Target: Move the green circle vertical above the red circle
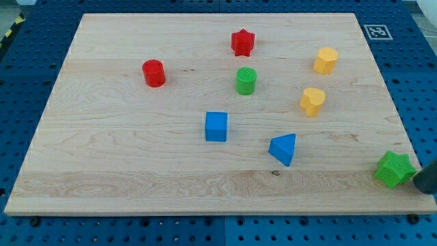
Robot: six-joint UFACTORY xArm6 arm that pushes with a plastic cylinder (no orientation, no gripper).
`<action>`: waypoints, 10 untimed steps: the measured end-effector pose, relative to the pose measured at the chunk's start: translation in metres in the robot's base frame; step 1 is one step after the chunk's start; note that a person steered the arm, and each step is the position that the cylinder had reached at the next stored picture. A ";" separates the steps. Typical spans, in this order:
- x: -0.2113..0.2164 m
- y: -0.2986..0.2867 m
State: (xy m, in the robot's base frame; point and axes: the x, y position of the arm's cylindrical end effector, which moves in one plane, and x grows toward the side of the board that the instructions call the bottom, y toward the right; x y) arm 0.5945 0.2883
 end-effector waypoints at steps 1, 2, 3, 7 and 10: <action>0.000 0.000; -0.004 -0.009; -0.006 -0.028; -0.049 -0.082; -0.075 -0.136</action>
